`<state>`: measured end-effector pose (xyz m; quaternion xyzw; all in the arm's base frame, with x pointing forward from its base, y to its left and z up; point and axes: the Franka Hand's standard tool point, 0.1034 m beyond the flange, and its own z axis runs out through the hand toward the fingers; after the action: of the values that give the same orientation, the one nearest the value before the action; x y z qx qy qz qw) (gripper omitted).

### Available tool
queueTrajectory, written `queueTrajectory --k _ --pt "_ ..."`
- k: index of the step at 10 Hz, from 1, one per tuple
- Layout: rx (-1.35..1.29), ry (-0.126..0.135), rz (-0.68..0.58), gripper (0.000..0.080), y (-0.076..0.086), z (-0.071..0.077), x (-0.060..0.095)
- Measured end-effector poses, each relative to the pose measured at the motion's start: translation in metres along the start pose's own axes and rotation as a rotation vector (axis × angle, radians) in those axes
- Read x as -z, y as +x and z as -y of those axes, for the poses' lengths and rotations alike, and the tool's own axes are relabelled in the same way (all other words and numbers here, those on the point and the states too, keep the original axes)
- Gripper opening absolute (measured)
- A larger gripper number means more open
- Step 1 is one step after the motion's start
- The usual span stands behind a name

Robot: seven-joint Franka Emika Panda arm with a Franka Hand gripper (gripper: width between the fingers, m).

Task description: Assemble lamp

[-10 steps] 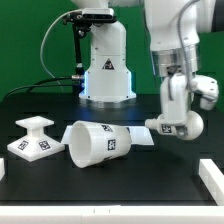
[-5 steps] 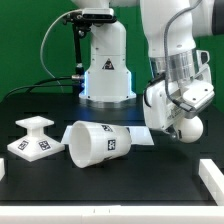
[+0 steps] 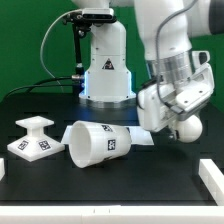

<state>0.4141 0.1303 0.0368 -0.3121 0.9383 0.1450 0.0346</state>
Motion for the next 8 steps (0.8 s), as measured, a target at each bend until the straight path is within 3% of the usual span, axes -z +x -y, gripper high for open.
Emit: queueTrajectory --k 3,5,8 --pt "0.033 0.003 -0.021 0.0573 0.012 0.010 -0.006" --pt "0.051 -0.018 -0.047 0.0573 0.015 0.006 -0.016" --pt "0.062 -0.022 -0.047 0.0573 0.009 0.005 -0.020"
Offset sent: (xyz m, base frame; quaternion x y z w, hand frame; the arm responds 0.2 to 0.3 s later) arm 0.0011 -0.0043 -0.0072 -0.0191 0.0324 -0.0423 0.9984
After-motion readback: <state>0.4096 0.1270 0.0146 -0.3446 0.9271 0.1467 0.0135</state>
